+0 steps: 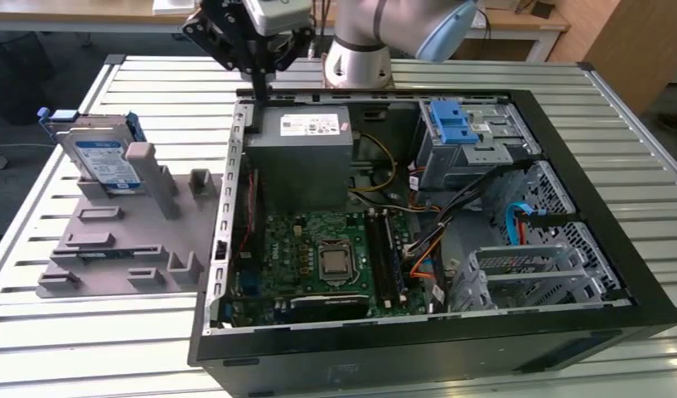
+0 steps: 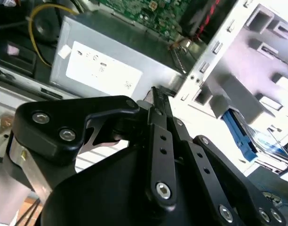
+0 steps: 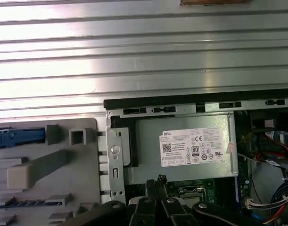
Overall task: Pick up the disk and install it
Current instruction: 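Reach for the disk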
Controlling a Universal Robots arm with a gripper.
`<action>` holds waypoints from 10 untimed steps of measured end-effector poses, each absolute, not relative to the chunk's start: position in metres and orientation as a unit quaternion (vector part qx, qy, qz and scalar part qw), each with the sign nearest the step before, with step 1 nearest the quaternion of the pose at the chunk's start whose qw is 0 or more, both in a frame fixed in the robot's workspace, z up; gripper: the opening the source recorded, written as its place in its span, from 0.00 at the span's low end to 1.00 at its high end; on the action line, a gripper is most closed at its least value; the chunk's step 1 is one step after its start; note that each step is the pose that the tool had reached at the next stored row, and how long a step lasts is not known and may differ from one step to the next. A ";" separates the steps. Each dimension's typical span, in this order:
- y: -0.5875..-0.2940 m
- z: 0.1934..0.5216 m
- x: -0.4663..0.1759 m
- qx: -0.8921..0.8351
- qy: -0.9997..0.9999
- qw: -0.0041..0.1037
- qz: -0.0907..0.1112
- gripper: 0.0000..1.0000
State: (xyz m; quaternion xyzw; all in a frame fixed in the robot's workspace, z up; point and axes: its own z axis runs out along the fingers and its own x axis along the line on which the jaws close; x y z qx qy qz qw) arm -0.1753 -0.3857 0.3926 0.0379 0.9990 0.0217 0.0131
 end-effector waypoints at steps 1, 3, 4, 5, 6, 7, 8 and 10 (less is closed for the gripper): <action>-0.384 0.393 -0.180 0.038 0.999 0.013 0.022 0.11; -0.382 0.392 -0.188 0.038 0.999 0.013 0.022 0.11; -0.381 0.392 -0.192 0.038 0.999 0.013 0.022 0.11; -0.380 0.392 -0.196 0.038 0.999 0.013 0.022 0.11; -0.379 0.392 -0.201 0.038 0.999 0.013 0.022 0.11; -0.379 0.392 -0.205 0.038 0.999 0.013 0.022 0.11; -0.378 0.392 -0.208 0.038 0.999 0.012 0.022 0.11; -0.377 0.391 -0.215 0.038 0.999 0.011 0.022 0.11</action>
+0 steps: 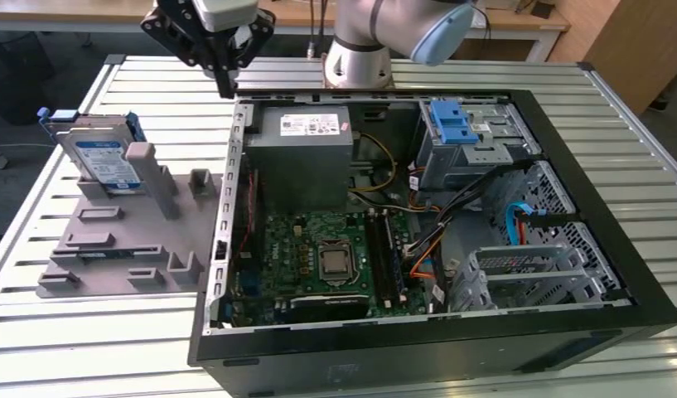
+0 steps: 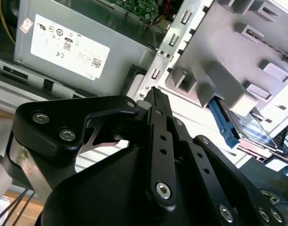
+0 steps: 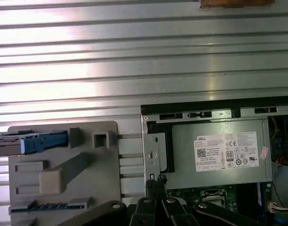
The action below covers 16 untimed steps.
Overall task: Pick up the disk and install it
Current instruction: 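Reach for the disk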
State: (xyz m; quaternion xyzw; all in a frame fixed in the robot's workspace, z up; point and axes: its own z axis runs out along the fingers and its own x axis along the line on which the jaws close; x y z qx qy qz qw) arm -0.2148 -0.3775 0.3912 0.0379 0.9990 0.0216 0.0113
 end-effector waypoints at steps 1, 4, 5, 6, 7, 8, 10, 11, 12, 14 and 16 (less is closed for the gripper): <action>-0.377 0.391 -0.217 0.038 0.999 0.009 0.022 0.11; -0.374 0.390 -0.223 0.038 0.999 0.001 0.021 0.11; -0.373 0.390 -0.224 0.038 0.999 0.001 0.021 0.11; -0.373 0.390 -0.224 0.038 0.999 0.001 0.021 0.11; -0.373 0.390 -0.224 0.038 0.999 0.001 0.021 0.11; -0.373 0.390 -0.224 0.038 0.999 0.000 0.021 0.11; -0.373 0.390 -0.226 0.038 0.999 0.001 0.021 0.11; -0.373 0.390 -0.228 0.038 0.999 0.001 0.021 0.11; -0.373 0.389 -0.231 0.038 0.999 0.001 0.021 0.11; -0.371 0.389 -0.237 0.038 0.999 0.001 0.021 0.11; -0.368 0.389 -0.244 0.038 0.999 0.001 0.021 0.11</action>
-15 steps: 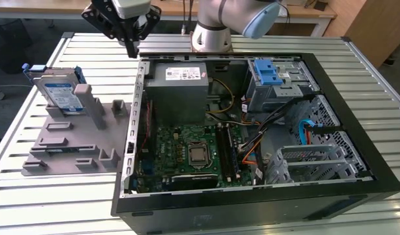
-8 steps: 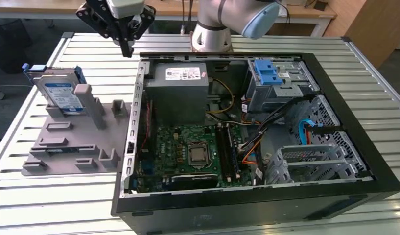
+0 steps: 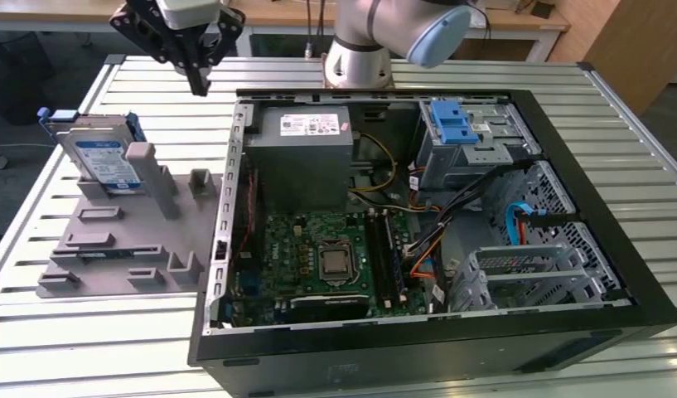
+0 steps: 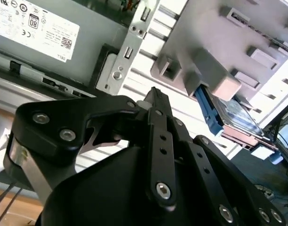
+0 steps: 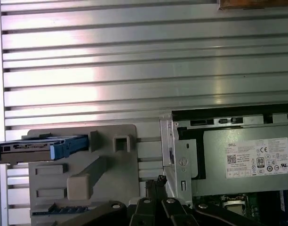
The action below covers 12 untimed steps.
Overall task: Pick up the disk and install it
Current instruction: 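Reach for the disk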
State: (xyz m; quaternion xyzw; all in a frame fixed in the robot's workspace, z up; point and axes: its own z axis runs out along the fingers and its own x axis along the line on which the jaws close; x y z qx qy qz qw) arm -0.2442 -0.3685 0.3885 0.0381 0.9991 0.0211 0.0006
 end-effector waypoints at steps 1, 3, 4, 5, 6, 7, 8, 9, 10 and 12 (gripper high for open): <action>-0.368 0.388 -0.247 0.038 0.999 0.001 0.021 0.11; -0.365 0.388 -0.254 0.038 0.999 0.001 0.021 0.11; -0.364 0.388 -0.257 0.038 0.999 0.001 0.021 0.11; -0.364 0.388 -0.260 0.038 0.999 0.001 0.021 0.11; -0.363 0.388 -0.263 0.038 0.999 0.000 0.021 0.11; -0.363 0.387 -0.267 0.038 0.999 0.001 0.021 0.11; -0.362 0.387 -0.271 0.038 0.999 0.001 0.021 0.11; -0.361 0.387 -0.276 0.038 0.999 0.001 0.021 0.11; -0.361 0.387 -0.280 0.038 0.999 0.001 0.021 0.11; -0.359 0.386 -0.288 0.038 0.999 0.001 0.021 0.11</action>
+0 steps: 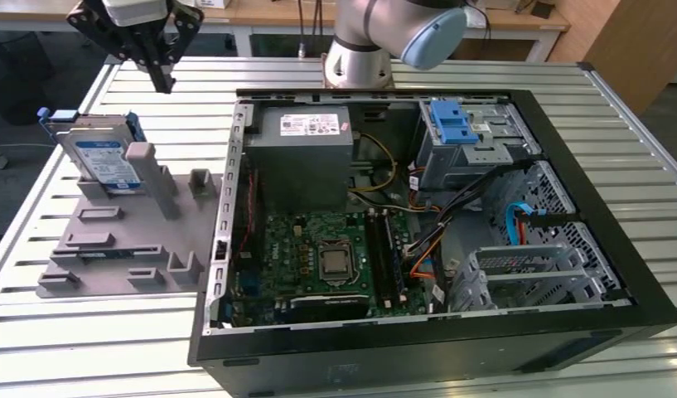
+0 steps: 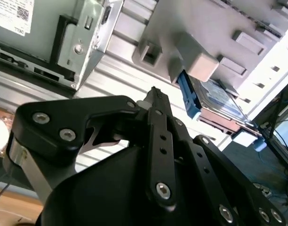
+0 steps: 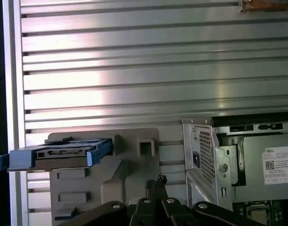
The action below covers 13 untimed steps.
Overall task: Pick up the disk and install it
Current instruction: 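Reach for the disk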
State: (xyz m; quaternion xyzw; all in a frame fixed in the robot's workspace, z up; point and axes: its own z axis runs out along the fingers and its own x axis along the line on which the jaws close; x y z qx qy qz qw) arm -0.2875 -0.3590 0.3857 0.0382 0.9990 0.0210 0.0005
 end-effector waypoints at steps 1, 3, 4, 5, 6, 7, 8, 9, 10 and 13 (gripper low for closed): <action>-0.357 0.385 -0.291 0.038 0.999 0.000 0.021 0.11; -0.354 0.384 -0.299 0.038 0.999 0.001 0.020 0.11; -0.354 0.384 -0.301 0.038 0.999 0.001 0.020 0.11; -0.353 0.383 -0.303 0.035 0.999 0.001 0.020 0.11; -0.353 0.383 -0.303 0.032 0.999 0.001 0.020 0.11; -0.353 0.382 -0.303 0.025 0.999 0.000 0.020 0.11; -0.353 0.382 -0.303 0.019 1.000 -0.001 0.020 0.11; -0.353 0.381 -0.303 0.013 1.000 -0.002 0.020 0.11; -0.353 0.380 -0.305 0.010 1.000 -0.002 0.019 0.11; -0.351 0.380 -0.317 0.009 1.000 -0.002 0.019 0.11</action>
